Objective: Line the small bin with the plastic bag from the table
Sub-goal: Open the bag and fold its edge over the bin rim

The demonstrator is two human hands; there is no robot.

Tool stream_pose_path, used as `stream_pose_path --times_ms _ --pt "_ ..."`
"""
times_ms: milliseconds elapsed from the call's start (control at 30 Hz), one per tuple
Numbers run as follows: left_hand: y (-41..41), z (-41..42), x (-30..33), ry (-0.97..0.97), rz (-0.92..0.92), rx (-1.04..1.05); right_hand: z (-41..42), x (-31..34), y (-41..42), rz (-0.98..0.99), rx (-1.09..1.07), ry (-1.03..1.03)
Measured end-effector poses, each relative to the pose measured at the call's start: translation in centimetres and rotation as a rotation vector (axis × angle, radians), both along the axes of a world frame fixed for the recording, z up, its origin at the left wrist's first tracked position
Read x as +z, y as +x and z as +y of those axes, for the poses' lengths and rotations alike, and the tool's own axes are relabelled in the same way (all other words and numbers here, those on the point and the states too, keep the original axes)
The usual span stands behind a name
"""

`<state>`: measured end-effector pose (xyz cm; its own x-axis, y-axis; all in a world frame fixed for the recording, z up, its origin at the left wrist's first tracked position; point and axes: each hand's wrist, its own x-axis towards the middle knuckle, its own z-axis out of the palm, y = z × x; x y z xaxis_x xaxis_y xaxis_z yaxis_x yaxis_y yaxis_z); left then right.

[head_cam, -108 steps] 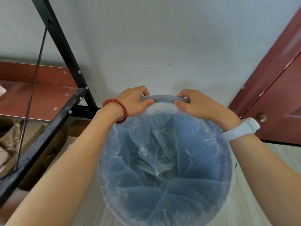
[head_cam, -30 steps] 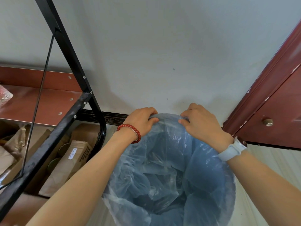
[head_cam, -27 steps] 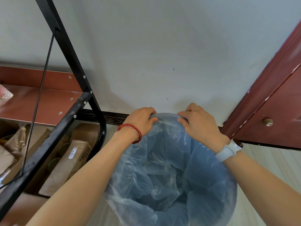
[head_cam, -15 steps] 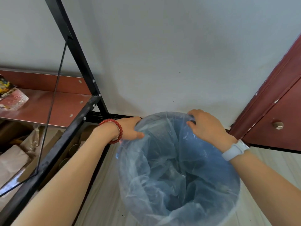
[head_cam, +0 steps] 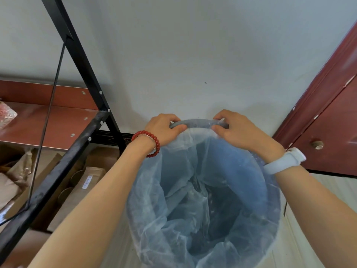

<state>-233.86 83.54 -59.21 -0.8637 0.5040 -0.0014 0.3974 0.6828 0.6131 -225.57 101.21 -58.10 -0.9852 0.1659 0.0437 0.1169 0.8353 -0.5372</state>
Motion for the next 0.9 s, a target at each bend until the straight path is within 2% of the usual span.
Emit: stream_pose_path --times_ms 67,200,300,433,500,667,767,900 --pt "0.0 0.0 -0.8 -0.033 0.018 0.035 0.5 0.0 0.2 -0.109 0.029 -0.073" --pt "0.2 -0.1 -1.9 -0.094 0.074 0.056 1.3 -0.7 1.0 -0.256 0.038 -0.092" --pt "0.3 -0.1 -2.5 -0.097 0.131 0.046 1.3 -1.5 1.0 -0.206 -0.025 -0.036" --pt "0.5 0.0 -3.0 -0.088 0.13 0.041 0.6 -2.0 1.1 -0.068 -0.123 0.273" --pt "0.6 0.1 -3.2 -0.08 0.134 0.046 0.5 -2.3 1.3 -0.02 -0.113 0.354" --pt "0.8 0.4 -3.7 -0.164 0.164 0.042 0.3 -4.4 1.4 0.046 -0.121 0.326" --pt "0.9 0.3 -3.4 -0.217 0.117 0.057 -0.3 -5.2 1.2 0.085 -0.123 0.375" --pt "0.0 -1.7 -0.9 -0.536 -0.04 -0.099 -1.2 -5.1 0.9 0.081 -0.005 0.357"
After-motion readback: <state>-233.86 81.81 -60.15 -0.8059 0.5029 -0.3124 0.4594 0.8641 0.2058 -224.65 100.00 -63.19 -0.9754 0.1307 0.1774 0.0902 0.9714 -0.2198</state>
